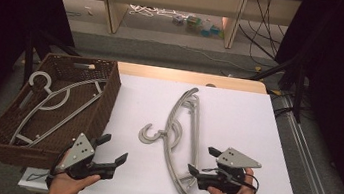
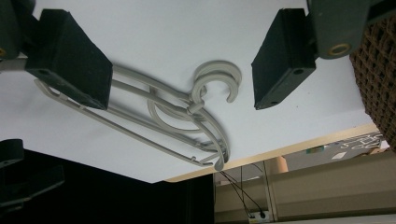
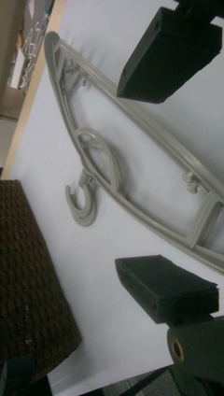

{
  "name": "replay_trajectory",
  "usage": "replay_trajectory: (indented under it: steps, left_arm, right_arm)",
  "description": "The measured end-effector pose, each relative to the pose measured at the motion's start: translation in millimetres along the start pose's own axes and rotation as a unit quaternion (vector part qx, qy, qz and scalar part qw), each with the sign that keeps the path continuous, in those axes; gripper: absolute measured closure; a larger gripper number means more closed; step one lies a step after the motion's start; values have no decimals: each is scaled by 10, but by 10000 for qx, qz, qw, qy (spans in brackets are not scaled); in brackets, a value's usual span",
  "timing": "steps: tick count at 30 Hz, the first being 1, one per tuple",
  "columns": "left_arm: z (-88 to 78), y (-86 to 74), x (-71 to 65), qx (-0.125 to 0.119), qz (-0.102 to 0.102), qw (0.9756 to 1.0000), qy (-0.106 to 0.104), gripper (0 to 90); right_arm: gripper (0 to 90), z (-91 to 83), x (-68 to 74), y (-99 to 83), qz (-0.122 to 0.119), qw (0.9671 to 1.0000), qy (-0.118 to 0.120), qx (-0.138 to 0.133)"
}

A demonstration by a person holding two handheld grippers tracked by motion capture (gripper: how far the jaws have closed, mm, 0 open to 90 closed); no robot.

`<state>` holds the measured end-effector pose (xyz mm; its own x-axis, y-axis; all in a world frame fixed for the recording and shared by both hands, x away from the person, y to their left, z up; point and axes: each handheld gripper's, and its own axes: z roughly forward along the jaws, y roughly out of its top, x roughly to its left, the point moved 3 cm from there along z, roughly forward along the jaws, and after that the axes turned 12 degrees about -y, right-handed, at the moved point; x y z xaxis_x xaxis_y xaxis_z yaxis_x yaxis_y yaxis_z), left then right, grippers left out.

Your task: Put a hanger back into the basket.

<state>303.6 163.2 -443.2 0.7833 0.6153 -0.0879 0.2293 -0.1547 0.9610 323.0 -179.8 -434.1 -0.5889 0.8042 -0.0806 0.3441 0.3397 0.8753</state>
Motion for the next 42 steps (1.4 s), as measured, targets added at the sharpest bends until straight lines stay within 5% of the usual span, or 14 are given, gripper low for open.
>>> replay_trajectory:
  steps: [5, 13, 25, 34, 42]
  left_arm:
    - [8, -19, 26, -11, 13, 10000, 13, 200]
    - [17, -36, 58, 10, 46, 10000, -28, 197]
    - [2, -28, 63, 21, 49, 10000, -39, 196]
    - [21, -31, 64, 58, 33, 9999, -102, 197]
    - [17, -31, 78, 50, -30, 9999, -100, 201]
  right_arm:
    - [163, 213, 119, 57, -238, 9988, -25, 419]
    - [197, 596, 312, 142, -457, 9919, 166, 1172]
    - [350, 1055, 415, 51, -533, 9689, 402, 2382]
    - [534, 1262, 426, 11, -468, 9611, 610, 2653]
    - [652, 1271, 408, 23, -339, 9618, 541, 2662]
